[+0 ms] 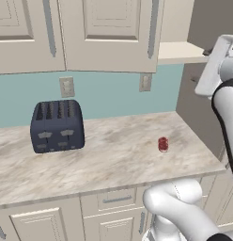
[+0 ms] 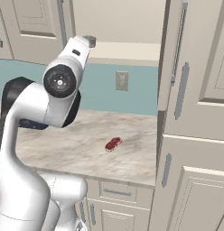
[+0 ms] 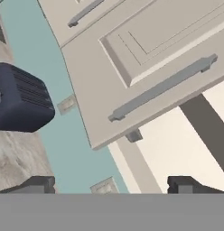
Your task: Retrieve the tupperware from the cabinet, then place the raw meat into the tupperware to avoid contamination.
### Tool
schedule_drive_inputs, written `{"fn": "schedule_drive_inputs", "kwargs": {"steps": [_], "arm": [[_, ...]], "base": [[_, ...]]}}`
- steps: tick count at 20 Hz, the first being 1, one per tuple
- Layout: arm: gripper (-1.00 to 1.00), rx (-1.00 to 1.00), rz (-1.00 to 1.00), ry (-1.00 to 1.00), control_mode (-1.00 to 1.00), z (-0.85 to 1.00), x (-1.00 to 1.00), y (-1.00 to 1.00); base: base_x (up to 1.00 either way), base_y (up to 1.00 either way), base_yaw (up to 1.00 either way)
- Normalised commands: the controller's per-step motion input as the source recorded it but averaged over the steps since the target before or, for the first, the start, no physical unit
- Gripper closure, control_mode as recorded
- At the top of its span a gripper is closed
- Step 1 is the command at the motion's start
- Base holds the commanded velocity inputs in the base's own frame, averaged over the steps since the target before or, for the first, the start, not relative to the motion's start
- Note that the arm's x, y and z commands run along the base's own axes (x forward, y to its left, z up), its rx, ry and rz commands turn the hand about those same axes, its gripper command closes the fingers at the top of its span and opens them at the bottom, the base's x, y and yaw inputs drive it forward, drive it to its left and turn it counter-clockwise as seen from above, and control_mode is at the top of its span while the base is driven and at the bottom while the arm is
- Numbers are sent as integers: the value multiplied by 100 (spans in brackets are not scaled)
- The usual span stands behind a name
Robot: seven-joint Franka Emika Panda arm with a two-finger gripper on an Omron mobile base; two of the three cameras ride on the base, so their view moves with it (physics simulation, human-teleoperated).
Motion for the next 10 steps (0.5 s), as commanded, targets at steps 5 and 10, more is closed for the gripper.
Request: {"fn": "schedule_drive_inputs", "kwargs": {"steps": [5, 10], "arm": [[-100, -18, 6, -2, -100, 0, 9, 1], [-100, -17, 3, -1, -100, 0, 19, 0]], "base": [[0, 0, 0], [0, 0, 0]]}}
